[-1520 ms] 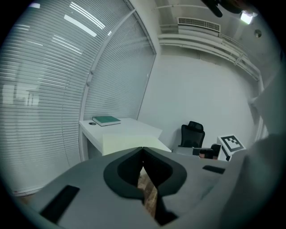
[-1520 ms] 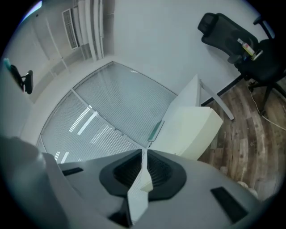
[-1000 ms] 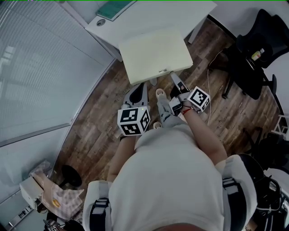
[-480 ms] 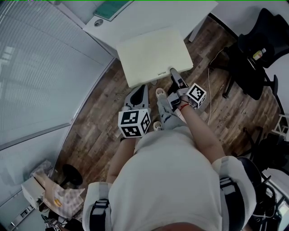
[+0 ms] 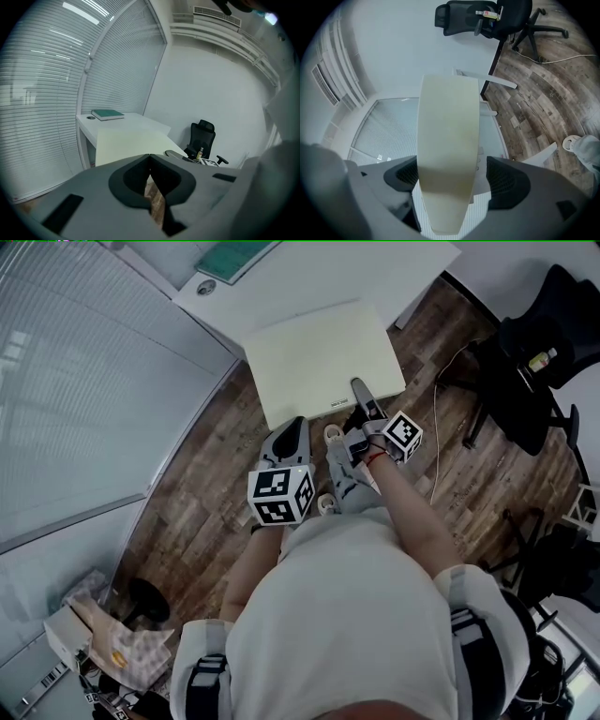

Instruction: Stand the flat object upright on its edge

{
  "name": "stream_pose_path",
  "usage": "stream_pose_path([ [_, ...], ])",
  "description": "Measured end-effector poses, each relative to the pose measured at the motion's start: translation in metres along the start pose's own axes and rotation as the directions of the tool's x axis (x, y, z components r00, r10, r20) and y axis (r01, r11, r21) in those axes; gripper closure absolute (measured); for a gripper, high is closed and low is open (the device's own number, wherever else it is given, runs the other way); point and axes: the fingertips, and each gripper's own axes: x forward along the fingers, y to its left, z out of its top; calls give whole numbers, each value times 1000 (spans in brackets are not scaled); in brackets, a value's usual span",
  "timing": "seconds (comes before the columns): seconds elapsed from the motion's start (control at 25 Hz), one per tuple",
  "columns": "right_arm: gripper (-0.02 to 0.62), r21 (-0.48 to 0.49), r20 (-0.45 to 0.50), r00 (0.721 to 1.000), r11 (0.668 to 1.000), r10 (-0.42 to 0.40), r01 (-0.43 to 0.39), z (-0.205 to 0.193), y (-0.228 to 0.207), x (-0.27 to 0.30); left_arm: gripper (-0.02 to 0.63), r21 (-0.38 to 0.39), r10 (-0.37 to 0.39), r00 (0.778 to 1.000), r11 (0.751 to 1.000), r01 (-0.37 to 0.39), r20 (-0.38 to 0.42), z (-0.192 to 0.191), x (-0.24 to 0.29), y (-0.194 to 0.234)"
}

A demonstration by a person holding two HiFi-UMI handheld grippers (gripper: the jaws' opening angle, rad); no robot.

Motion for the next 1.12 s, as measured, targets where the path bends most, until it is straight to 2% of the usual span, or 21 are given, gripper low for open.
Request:
stream_pose_path([
  [0.4,176,-22,-3,998,998,55,-55,2,13,21,586,-28,5,1000,1000,-5,-19,-1,11,6],
  [0.68,176,2,1,999,999,32,-32,1,8,31,586,-34,1,999,999,-2,-38,-7,13,10],
  [0.92,180,-26,-9,1000,1000,13,-13,4,5,33,586,-37,8,999,999,-9,-44,-10,11,12],
  [0.96,187,-30,-12,1000,999,10,-11,4,6,33,586,-38,9,999,999,-11,-45,-10,11,13],
  [1.04,246,-32,-16,1000,999,11,-11,4,9,34,586,-41,10,999,999,-12,-45,-9,9,13],
  [1.12,259,-28,-20,1000,1000,14,-15,4,10,35,586,-40,11,999,999,-12,-44,-9,8,14],
])
